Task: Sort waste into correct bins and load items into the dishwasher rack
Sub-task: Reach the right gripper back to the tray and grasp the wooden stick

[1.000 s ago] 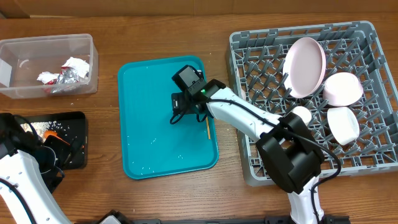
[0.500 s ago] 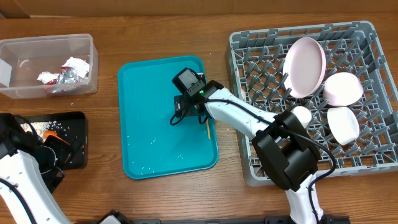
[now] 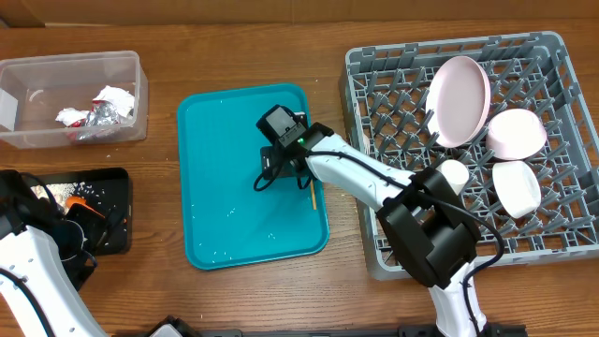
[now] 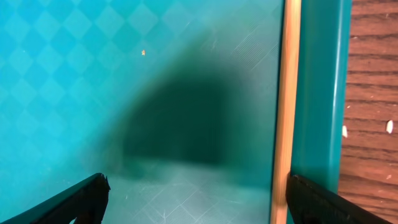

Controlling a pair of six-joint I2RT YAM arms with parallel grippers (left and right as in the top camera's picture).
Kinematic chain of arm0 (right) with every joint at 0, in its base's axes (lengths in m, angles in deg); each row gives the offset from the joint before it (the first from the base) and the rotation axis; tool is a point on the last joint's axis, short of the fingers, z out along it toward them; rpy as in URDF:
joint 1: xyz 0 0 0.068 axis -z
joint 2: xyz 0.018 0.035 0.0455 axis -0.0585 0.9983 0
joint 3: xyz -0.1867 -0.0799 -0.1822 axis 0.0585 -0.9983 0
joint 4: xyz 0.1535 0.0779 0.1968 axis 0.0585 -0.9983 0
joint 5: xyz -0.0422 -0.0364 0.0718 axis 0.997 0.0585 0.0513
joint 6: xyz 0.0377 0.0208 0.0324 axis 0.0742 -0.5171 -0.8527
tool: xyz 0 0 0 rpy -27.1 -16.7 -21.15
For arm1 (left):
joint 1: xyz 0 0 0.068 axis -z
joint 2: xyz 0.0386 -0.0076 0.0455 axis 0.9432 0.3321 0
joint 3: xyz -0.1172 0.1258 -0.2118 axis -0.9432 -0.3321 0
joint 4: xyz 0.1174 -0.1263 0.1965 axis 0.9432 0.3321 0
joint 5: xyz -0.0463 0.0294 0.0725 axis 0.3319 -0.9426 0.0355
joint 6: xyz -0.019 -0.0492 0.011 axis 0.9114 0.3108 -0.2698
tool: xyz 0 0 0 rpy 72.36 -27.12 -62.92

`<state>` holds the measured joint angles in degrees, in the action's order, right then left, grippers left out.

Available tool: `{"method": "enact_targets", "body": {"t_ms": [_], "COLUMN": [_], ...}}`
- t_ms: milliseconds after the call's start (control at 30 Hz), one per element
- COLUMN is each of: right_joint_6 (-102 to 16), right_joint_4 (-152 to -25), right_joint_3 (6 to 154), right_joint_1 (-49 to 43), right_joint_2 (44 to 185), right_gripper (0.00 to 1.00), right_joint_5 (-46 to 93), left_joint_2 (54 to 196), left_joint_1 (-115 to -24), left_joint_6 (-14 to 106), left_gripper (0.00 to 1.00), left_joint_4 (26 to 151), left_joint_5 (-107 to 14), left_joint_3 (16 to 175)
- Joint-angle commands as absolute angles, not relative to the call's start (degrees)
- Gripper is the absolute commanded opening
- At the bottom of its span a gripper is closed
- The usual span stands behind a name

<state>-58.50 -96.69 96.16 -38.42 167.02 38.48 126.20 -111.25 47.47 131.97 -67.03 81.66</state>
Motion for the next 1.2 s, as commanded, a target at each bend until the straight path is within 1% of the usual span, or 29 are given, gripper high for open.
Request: {"method": "enact_targets", "body": {"t_ms": [0,500,567,667,700,800,967,1033,1167], "right_joint_6": [-59.3,-59.3,-59.3,-60.2,-61.7,-62.1,-62.1,-62.1,-62.1], "right_joint_4": [-96.6,-98.6,-98.6,-98.6,-98.8,-98.5,-98.4,-98.4,-98.3], "right_joint_3": [96.1,98.5,98.4,98.4,98.3,98.3,98.3,98.3,98.3], "right_joint_1": [-39.4,-40.7,-40.7,-40.7,-40.7,-40.7,-40.7,-40.7,-40.7], "right_joint_2": [168.6,169.0,169.0,169.0,169.1,169.8,171.8,172.3,172.3], "right_gripper": [0.95,0.96,0.94,0.87,0.82,0.77,0.63,0.60,0.51], "right_joint_5": [39.4,39.1,39.3,39.6,40.4,40.6,40.6,40.8,40.9], "left_joint_2": [125.2,125.2,125.2,125.2,125.2,125.2,125.2,125.2,125.2], "left_joint_1": [-111.5,-111.5,-111.5,-111.5,-111.5,-111.5,-111.5,-111.5,-111.5], "left_joint_6": [48.5,48.5,48.5,48.5,48.5,48.5,48.5,48.5,48.5], "left_gripper": [1.00,1.00,1.00,1.00,1.00,1.00,1.00,1.00,1.00], "left_joint_4": [131.9,131.9,131.9,131.9,131.9,131.9,131.9,131.9,131.9], "left_joint_5": [-66.4,-66.4,-66.4,-66.4,-66.4,-66.4,-66.4,-66.4,-66.4], "left_joint_3": [82.8,82.8,82.8,82.8,82.8,82.8,82.8,82.8,82.8]}}
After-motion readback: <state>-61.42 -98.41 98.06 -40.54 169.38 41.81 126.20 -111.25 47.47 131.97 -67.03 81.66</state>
